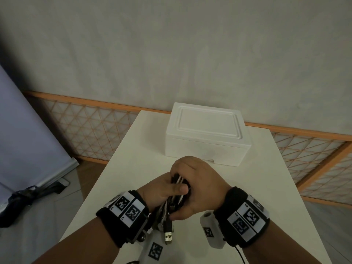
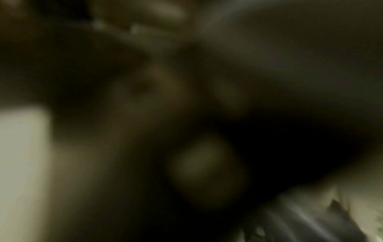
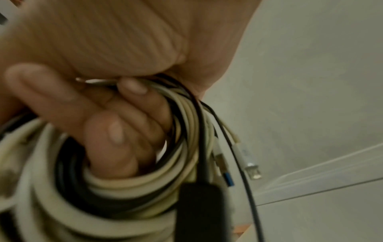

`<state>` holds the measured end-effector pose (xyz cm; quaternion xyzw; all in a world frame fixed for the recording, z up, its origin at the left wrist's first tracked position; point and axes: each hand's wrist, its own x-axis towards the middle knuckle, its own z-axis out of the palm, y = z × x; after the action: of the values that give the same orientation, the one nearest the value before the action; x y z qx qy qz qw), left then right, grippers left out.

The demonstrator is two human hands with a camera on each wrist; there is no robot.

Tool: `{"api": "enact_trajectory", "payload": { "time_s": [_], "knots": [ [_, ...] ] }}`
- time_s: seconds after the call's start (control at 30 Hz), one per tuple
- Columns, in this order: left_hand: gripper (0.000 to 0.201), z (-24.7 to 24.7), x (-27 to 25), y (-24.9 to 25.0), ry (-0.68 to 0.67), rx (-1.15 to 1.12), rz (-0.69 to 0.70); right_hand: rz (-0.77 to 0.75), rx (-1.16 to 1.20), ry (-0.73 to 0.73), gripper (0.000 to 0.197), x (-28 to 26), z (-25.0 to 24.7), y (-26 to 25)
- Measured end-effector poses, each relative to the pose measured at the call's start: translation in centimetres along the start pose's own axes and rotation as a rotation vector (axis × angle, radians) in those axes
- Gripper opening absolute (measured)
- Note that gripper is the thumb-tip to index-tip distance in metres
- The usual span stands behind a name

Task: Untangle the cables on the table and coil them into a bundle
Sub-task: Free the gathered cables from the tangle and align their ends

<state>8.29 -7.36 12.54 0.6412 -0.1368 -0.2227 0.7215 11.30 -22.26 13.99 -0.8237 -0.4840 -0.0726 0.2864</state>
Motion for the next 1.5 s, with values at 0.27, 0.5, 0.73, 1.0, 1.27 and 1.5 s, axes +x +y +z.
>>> {"api": "enact_trajectory", "payload": {
  "time_s": [0.27,0.5,0.73,1.0,1.27,1.5],
  "knots": [
    [0.047,0.5,0.2,-1.0,0.18,0.146,0.038,-0.063,-0.04,0.066,0.079,-0.4,0.8,0.3],
    [0.058,0.1,-0.8,-1.2,0.145,0.262,0.089,-0.155,-0.117,0.114,0.077,-1.0,1.4,-0.1],
    [0.068,1.0,-1.4,-0.7,0.339,0.325,0.163,-0.16,-0.181,0.259,0.074,-1.4,1.9,0.3],
    [0.088,0.0,-2.8,0.3,0.056,0.414,-0.03,0.087,-0.03,0.32,0.062,-0.9,0.9,-0.1],
    [0.08,-0.4,-3.0,0.5,0.088,0.325,-0.008,0.148,0.055,0.284,0.055,0.2,1.2,-0.5],
    [0.059,-1.5,-2.8,-0.4,0.169,0.23,0.064,0.296,0.207,0.424,0.039,2.2,2.4,-0.9]
  ]
}}
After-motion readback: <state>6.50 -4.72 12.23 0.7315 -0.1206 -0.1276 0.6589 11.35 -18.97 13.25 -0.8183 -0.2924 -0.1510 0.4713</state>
